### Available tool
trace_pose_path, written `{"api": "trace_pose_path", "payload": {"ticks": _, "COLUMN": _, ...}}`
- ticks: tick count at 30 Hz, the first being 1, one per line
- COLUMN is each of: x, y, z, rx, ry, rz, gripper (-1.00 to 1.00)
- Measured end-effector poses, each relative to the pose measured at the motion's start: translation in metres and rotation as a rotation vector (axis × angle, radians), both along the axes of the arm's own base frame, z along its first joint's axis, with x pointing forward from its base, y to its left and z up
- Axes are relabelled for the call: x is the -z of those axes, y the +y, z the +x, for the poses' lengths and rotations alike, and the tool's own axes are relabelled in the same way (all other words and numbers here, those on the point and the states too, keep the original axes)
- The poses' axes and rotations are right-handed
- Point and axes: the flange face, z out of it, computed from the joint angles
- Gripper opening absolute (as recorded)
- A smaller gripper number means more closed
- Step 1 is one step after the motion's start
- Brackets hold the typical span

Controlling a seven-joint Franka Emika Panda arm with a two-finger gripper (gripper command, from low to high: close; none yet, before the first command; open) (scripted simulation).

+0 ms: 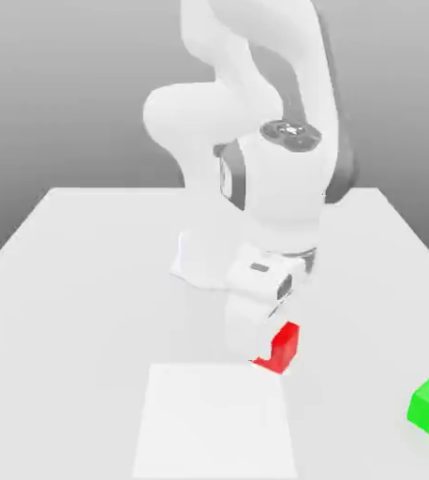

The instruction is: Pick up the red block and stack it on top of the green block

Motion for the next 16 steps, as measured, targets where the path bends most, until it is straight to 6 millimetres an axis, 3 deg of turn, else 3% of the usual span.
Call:
{"api": "trace_pose_path", "payload": {"ticks": 4, "x": -0.011, "y": 0.079, "z": 0.015, "rx": -0.174, "ry": 0.001, "rz": 0.0, "gripper": -1.0}}
{"api": "trace_pose_path", "payload": {"ticks": 8, "x": -0.019, "y": 0.155, "z": 0.016, "rx": -0.326, "ry": 0.005, "rz": 0.007, "gripper": -1.0}}
{"api": "trace_pose_path", "payload": {"ticks": 12, "x": 0.025, "y": 0.173, "z": 0.015, "rx": -0.36, "ry": 0.007, "rz": 0.01, "gripper": -1.0}}
{"api": "trace_pose_path", "payload": {"ticks": 13, "x": 0.036, "y": 0.174, "z": 0.014, "rx": -0.361, "ry": 0.007, "rz": 0.01, "gripper": 1.0}}
{"api": "trace_pose_path", "payload": {"ticks": 16, "x": 0.036, "y": 0.174, "z": 0.014, "rx": -0.361, "ry": 0.007, "rz": 0.01, "gripper": 1.0}}
